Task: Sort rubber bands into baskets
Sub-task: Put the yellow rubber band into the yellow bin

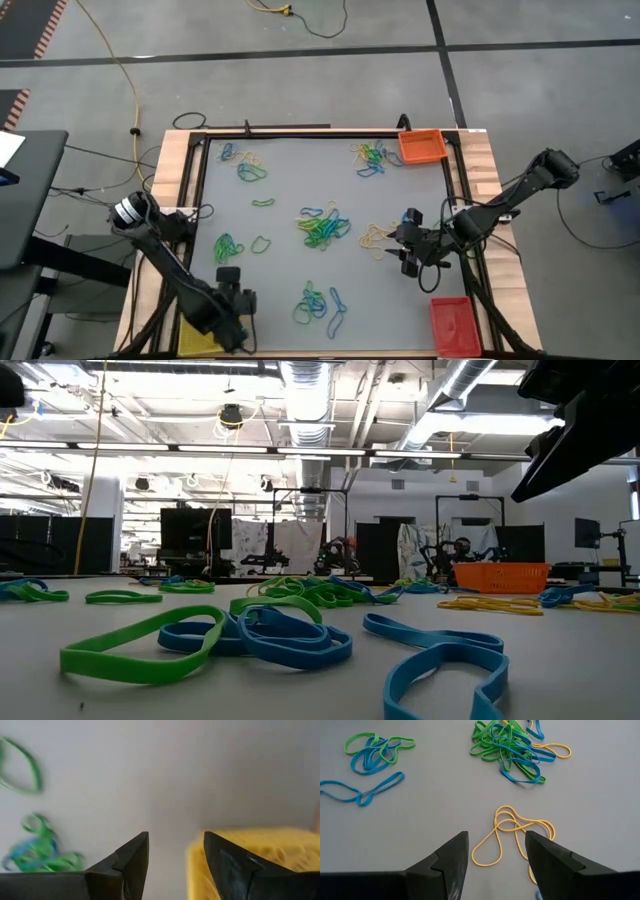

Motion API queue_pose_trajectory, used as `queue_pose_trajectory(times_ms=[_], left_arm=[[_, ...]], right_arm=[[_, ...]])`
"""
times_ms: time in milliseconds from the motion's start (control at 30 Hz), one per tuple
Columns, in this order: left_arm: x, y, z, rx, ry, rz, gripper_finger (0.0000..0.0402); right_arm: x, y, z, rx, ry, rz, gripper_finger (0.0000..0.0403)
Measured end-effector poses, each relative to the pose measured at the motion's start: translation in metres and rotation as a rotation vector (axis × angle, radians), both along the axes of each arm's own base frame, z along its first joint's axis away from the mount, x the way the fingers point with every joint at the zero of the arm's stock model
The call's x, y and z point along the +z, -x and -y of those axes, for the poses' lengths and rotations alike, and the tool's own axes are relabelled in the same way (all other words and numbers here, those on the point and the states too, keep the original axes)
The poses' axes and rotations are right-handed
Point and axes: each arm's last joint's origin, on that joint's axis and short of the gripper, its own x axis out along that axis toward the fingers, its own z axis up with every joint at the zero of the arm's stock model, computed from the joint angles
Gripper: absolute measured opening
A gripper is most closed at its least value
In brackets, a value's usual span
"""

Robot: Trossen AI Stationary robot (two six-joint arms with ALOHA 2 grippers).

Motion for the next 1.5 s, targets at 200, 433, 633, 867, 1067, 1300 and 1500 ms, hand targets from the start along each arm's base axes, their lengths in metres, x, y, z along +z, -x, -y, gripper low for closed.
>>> queue_pose_trajectory(times_ms=[200, 433, 633, 867, 1067, 1300, 1500], left_arm=[[0.001, -0.02, -0.019, -0.02, -0.08, 0.059, 0.0179], [0.002, -0.044, -0.038, -0.07, -0.204, 0.197, 0.0179], [0.006, -0.069, -0.052, -0.086, -0.281, 0.348, 0.0179], [0.013, -0.102, -0.077, -0.053, -0.355, 0.514, 0.0179], [0.021, -0.132, -0.102, -0.021, -0.289, 0.639, 0.0179], [0.017, -0.143, -0.129, -0.017, -0.19, 0.614, 0.0179], [-0.008, -0.136, -0.138, 0.019, -0.175, 0.583, 0.0179]], right_arm=[[0.0, 0.0, 0.0, 0.0, 0.0, 0.0, 0.0224], [0.0, 0.0, 0.0, 0.0, 0.0, 0.0, 0.0224], [0.0, 0.0, 0.0, 0.0, 0.0, 0.0, 0.0224], [0.0, 0.0, 0.0, 0.0, 0.0, 0.0, 0.0224], [0.0, 0.0, 0.0, 0.0, 0.0, 0.0, 0.0224], [0.0, 0.0, 0.0, 0.0, 0.0, 0.0, 0.0224], [0.0, 0.0, 0.0, 0.0, 0.0, 0.0, 0.0224]])
